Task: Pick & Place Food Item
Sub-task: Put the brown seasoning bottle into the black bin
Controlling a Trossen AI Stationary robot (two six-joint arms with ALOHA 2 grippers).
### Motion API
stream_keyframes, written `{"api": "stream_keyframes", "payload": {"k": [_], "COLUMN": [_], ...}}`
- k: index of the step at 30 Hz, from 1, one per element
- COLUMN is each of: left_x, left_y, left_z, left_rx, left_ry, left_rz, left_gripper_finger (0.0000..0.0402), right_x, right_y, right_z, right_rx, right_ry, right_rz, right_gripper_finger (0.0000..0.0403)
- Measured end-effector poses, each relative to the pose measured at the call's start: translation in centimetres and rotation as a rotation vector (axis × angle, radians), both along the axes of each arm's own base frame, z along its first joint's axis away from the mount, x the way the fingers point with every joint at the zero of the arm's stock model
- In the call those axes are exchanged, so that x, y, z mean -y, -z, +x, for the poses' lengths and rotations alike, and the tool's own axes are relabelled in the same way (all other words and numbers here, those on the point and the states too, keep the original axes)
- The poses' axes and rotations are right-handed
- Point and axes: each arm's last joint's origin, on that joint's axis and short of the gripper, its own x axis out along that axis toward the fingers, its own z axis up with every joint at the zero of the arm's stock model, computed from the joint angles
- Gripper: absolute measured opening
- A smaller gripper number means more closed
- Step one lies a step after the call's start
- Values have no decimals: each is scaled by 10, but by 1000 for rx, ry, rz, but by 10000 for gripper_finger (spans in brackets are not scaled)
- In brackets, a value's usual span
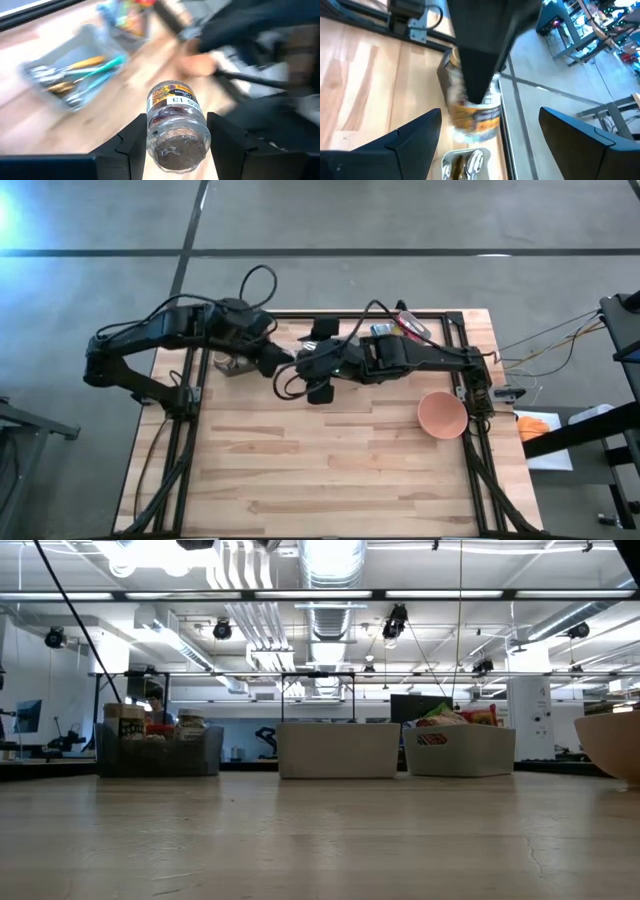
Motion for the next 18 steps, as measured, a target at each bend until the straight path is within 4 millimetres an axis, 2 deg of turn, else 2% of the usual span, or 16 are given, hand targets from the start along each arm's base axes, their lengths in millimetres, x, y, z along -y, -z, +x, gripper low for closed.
{"api": "stream_keyframes", "payload": {"k": [5,10,18], "left_x": [-13,-31,-79], "left_y": [1,5,19], "left_z": [-8,-18,-47], "left_rx": [-53,-123,-321], "left_ry": [-38,-70,-163], "left_rz": [27,61,127], "left_gripper_finger": [165,165,164], "right_x": [2,1,-1], "right_y": [-18,-19,-28], "right_z": [-14,-17,-38], "right_rx": [54,58,38], "right_ry": [8,20,5], "right_rz": [13,35,163], "right_gripper_finger": [331,331,331]}}
